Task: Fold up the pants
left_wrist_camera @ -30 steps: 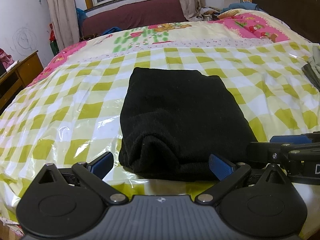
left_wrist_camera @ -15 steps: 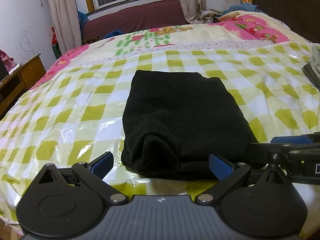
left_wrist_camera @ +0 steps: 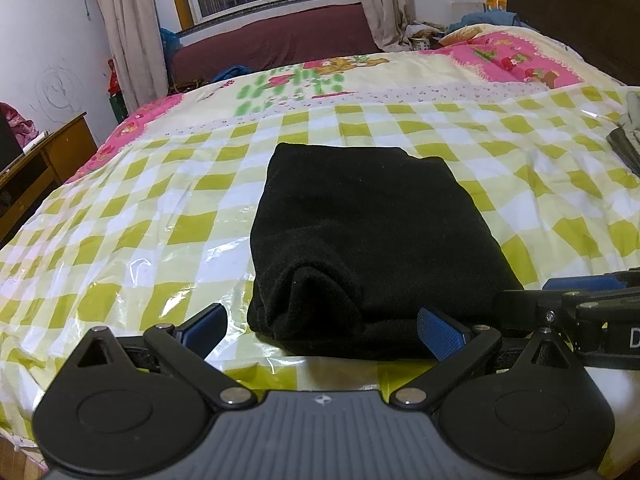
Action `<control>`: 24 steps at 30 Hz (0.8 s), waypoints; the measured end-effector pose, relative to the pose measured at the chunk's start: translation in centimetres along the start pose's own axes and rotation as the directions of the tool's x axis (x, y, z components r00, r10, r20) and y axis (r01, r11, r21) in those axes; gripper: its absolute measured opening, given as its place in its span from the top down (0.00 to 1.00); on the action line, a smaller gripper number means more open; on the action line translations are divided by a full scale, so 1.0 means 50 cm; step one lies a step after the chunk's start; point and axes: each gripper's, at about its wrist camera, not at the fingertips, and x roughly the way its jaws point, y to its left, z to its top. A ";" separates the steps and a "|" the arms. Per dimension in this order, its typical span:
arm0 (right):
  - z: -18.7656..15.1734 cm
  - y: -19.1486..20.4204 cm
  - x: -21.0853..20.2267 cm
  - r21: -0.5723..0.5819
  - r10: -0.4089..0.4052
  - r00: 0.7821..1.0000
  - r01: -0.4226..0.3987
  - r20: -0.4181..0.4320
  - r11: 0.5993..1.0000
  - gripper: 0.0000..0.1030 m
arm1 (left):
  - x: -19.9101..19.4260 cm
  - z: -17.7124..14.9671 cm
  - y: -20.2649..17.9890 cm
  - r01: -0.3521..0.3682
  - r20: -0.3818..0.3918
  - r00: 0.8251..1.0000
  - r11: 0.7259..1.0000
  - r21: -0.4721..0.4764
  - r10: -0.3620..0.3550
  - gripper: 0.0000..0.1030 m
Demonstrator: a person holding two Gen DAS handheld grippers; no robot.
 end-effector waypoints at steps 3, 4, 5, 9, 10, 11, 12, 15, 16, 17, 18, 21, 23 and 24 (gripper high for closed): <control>-0.001 0.000 0.001 0.000 0.000 1.000 0.000 -0.001 1.000 0.50 | 0.000 -0.001 0.001 0.000 0.000 1.000 1.000 -0.002 0.000 0.00; -0.002 0.000 0.002 0.002 0.001 1.000 -0.001 -0.002 1.000 0.50 | 0.000 -0.001 0.001 0.001 0.000 1.000 1.000 -0.001 -0.001 0.00; -0.002 0.001 0.002 0.003 0.001 1.000 -0.001 -0.002 1.000 0.50 | 0.001 -0.001 0.001 0.001 -0.001 1.000 1.000 -0.001 -0.001 0.00; -0.003 0.001 0.003 0.006 0.001 1.000 -0.001 -0.003 1.000 0.50 | 0.001 -0.002 0.001 -0.001 0.000 1.000 1.000 0.000 0.001 0.00; -0.003 0.001 0.003 0.006 0.002 1.000 -0.002 -0.003 1.000 0.50 | 0.001 -0.002 0.001 -0.001 0.000 1.000 1.000 0.000 0.001 0.00; -0.003 0.001 0.003 0.007 0.002 1.000 -0.002 -0.003 1.000 0.50 | 0.001 -0.002 0.001 -0.001 0.000 1.000 1.000 0.000 0.001 0.00; -0.003 0.001 0.003 0.006 0.002 1.000 -0.002 -0.003 1.000 0.50 | 0.001 -0.002 0.001 -0.001 -0.001 1.000 1.000 0.000 0.001 0.00; -0.003 0.000 0.003 0.007 0.002 1.000 -0.002 -0.003 1.000 0.50 | 0.001 -0.002 0.001 -0.002 0.000 1.000 1.000 0.001 0.002 0.00; -0.003 0.000 0.003 0.007 0.002 1.000 -0.002 -0.003 1.000 0.50 | 0.001 -0.002 0.001 -0.001 0.000 1.000 1.000 0.001 0.001 0.00; -0.003 0.000 0.003 0.007 0.002 1.000 -0.002 -0.004 1.000 0.50 | 0.001 -0.002 0.001 -0.002 0.000 1.000 1.000 0.001 0.002 0.00; -0.003 0.000 0.003 0.007 0.002 1.000 -0.002 -0.003 1.000 0.50 | 0.000 -0.002 0.001 -0.002 0.000 1.000 1.000 0.001 0.002 0.00; -0.003 0.000 0.003 0.008 0.002 1.000 -0.002 -0.004 1.000 0.50 | 0.001 -0.002 0.001 -0.004 0.000 1.000 1.000 0.001 0.004 0.00; -0.006 0.000 0.004 0.010 0.002 1.000 -0.002 -0.005 1.000 0.50 | 0.001 -0.004 0.001 -0.008 0.001 1.000 1.000 0.002 0.008 0.00; -0.008 0.001 0.005 0.010 0.002 1.000 -0.002 -0.005 1.000 0.50 | 0.002 -0.004 0.001 -0.010 0.001 1.000 1.000 0.003 0.010 0.00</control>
